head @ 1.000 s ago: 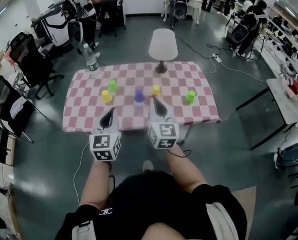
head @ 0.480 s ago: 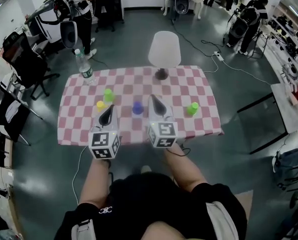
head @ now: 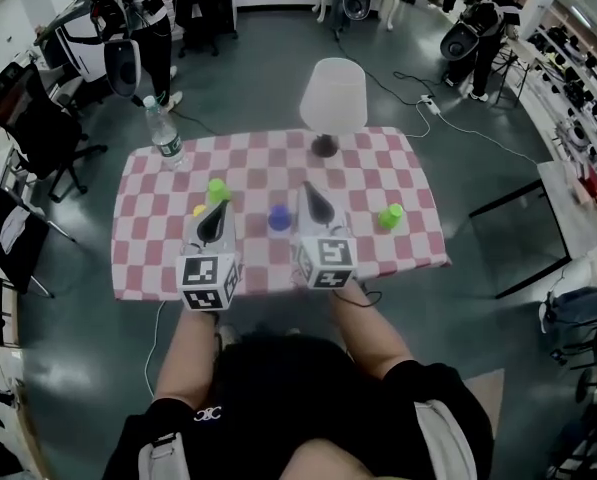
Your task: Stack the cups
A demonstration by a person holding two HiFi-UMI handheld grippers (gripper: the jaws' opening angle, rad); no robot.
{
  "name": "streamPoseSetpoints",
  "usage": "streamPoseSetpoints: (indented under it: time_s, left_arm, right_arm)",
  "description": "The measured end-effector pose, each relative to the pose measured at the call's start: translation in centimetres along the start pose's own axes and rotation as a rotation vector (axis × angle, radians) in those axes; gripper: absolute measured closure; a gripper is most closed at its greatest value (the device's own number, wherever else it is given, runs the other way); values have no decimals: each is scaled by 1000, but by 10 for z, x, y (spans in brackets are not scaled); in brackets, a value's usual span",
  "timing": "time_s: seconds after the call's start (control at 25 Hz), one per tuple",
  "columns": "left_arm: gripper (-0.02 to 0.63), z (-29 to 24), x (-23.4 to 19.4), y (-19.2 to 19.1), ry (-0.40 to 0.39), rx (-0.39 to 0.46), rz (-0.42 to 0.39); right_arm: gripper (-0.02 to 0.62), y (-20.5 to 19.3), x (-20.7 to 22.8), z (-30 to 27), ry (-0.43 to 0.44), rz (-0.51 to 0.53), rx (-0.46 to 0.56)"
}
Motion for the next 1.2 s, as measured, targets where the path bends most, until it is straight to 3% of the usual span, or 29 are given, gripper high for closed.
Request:
streamPoseSetpoints:
  time_s: [0.16,0.32,0.4,0.72,1.2]
  left_arm:
    - [607,-10,-10,4,-50,2,-14]
    - [607,-15,-22,5,-77,8,-15]
    - [607,-16,-28,4,-85,11,-7]
    - [607,-14,-46,-4,-83,-8,15]
    - [607,-3,-65,-14,-44,-38,18]
  right_arm:
    - [587,-2,-4,-9,-28,-4,3]
    - [370,-6,-12,-22,-44,-16,3]
    - [326,-11,-14,-27,-74,-8,-10]
    - [318,-53,-17,-45,-114,12,-138]
    - [318,-150,-17,-54,-133,-8,-395]
Point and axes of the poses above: the fingertips, and each gripper's own axes: z backward along the fingers, x to its right, y out of its top, the point moved 7 cm from there along z, backward along the fingers
